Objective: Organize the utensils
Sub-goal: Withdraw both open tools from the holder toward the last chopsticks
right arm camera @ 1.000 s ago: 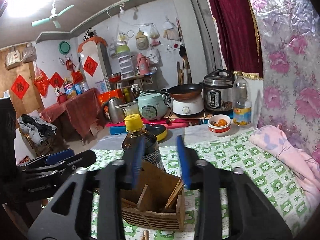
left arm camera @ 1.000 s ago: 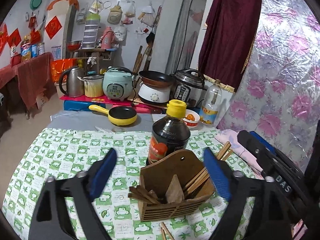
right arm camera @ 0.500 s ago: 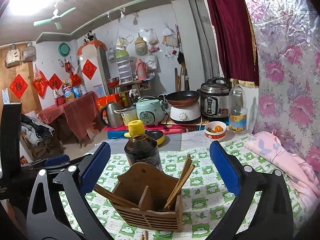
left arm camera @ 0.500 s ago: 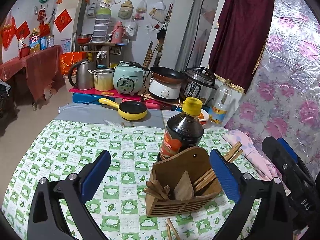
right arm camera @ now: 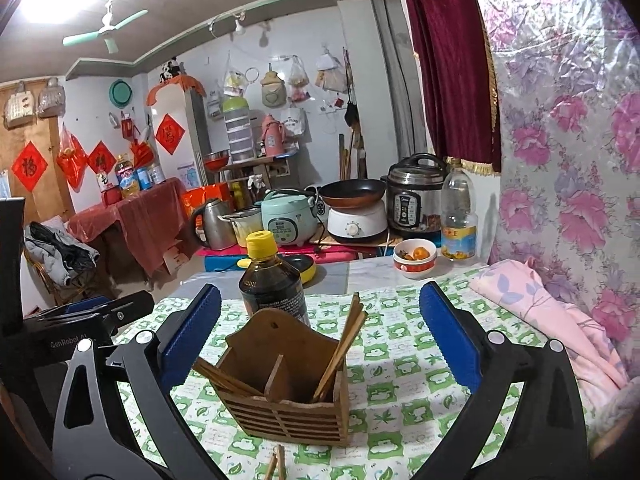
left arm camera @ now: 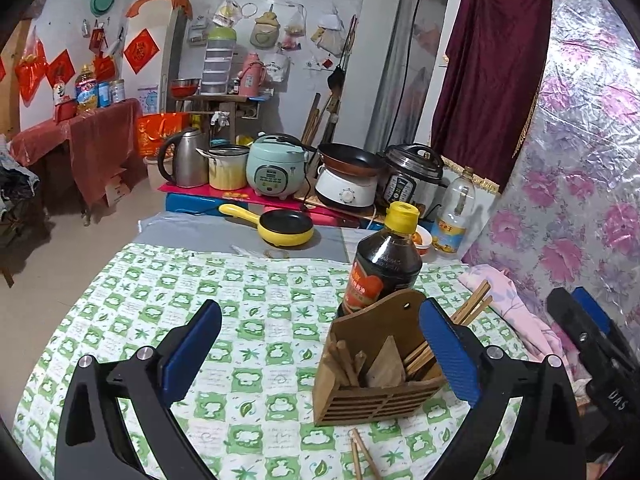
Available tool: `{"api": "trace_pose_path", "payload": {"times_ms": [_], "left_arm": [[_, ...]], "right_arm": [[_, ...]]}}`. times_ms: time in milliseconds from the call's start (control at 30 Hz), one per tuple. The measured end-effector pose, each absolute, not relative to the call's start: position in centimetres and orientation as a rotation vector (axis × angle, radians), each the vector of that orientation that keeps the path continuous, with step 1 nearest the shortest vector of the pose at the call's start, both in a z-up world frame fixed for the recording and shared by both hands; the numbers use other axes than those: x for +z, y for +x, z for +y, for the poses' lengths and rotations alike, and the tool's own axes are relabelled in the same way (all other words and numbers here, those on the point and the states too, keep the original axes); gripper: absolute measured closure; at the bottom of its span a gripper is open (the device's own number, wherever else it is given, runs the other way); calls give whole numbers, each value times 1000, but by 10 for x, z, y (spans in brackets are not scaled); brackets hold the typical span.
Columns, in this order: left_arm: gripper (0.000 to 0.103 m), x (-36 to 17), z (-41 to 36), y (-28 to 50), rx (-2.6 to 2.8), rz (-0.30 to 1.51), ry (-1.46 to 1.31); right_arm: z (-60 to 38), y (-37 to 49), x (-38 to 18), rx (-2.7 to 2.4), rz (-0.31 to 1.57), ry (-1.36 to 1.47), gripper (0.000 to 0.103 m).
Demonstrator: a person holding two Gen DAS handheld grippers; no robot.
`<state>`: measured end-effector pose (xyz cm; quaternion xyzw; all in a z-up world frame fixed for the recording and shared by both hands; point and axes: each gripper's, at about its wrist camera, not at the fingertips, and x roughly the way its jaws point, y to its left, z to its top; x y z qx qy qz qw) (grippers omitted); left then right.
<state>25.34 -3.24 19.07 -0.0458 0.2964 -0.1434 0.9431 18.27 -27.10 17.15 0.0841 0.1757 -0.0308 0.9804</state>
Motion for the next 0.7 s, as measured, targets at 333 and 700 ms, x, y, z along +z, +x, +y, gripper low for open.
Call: {"api": "trace_pose_path", "payload": {"times_ms": [333,700], "left_arm": [[6,168,-25,205,-274,602,-22],[6,40,-8,168,-212,866,170]], "right_arm": [[-265,125,168,-49,316,118,6],[-276,93,38,-71,637,12,6]]}}
